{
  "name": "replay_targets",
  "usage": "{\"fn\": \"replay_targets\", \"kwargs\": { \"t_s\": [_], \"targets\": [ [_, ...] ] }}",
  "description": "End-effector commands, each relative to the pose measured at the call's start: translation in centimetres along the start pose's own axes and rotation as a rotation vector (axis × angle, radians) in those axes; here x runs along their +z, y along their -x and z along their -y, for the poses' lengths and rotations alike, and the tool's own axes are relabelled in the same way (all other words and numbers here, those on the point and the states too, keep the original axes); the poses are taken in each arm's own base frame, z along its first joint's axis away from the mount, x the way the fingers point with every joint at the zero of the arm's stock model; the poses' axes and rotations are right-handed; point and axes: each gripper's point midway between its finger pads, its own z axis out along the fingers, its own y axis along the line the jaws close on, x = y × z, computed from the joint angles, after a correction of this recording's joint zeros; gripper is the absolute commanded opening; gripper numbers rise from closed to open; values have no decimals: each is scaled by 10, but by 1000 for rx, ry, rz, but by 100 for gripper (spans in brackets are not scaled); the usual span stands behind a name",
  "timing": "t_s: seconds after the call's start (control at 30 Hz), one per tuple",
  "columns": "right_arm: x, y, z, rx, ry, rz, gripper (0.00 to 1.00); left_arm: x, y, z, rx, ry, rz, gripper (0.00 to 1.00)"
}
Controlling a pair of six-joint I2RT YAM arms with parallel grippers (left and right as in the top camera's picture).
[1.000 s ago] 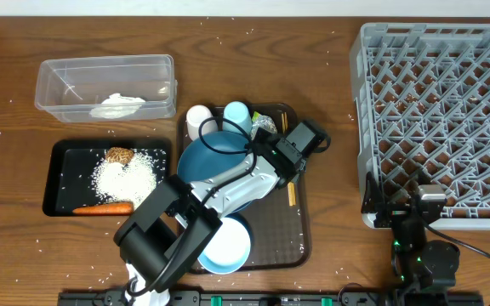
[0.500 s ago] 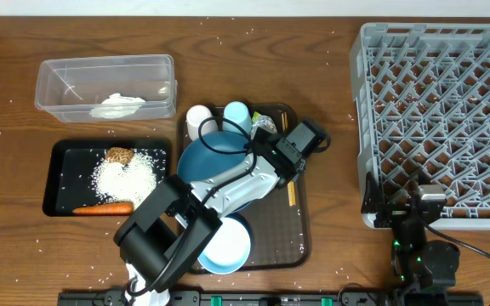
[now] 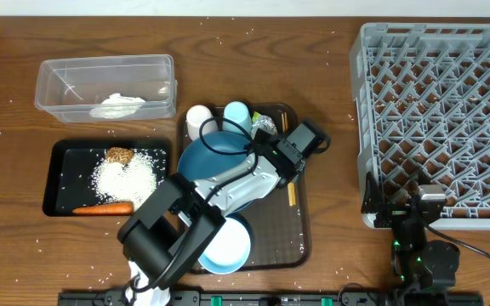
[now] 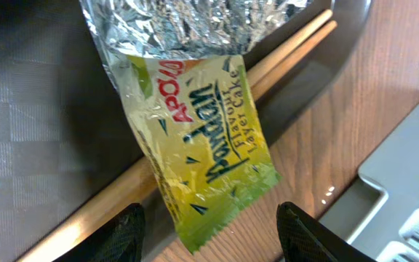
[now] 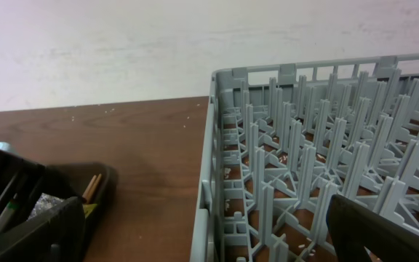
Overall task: Sort waste into correct bins and load items into the dishwasher rack
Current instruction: 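Close the left gripper on the yellow wrapper with foil, then lift the wrapper and carry it left toward the clear container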
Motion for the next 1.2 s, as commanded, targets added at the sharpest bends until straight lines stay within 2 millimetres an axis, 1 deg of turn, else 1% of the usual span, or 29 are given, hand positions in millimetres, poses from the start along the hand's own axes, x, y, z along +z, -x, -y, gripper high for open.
{"fn": "replay_targets", "kwargs": {
  "t_s": [0.0, 0.07, 0.3, 0.4, 0.5, 0.73, 0.77, 0.9, 0.93, 1.03, 1.17],
  "targets": [
    [0, -2, -2, -5, 7, -5, 99, 7, 7, -6, -2, 14, 29, 59],
    [0, -2, -2, -5, 7, -5, 99, 7, 7, -7, -2, 15, 30, 55],
    [0, -2, -2, -5, 7, -5, 99, 16, 7, -12, -1, 27, 33, 53],
    [0, -2, -2, -5, 7, -5, 99, 17, 6, -9, -2, 15, 29, 45],
    [0, -2, -2, -5, 7, -5, 99, 17, 5, -5, -4, -2, 23, 44],
    [0, -2, -2, -5, 7, -5, 99, 17, 5, -5, -4, -2, 21, 38],
    [0, -2, -2, -5, 7, -5, 99, 17, 4, -6, -4, 0, 17, 36],
    [0, -2, -2, -5, 7, -5, 99, 17, 3, -6, -1, 2, 11, 21],
    [0, -2, -2, -5, 7, -5, 99, 17, 2, -6, -1, 3, 9, 20],
    [0, -2, -2, -5, 7, -5, 99, 16, 0, -6, -1, 5, -5, 8],
    [0, -2, -2, -5, 7, -5, 99, 12, -6, -3, -3, 3, -40, 6]
  ]
}}
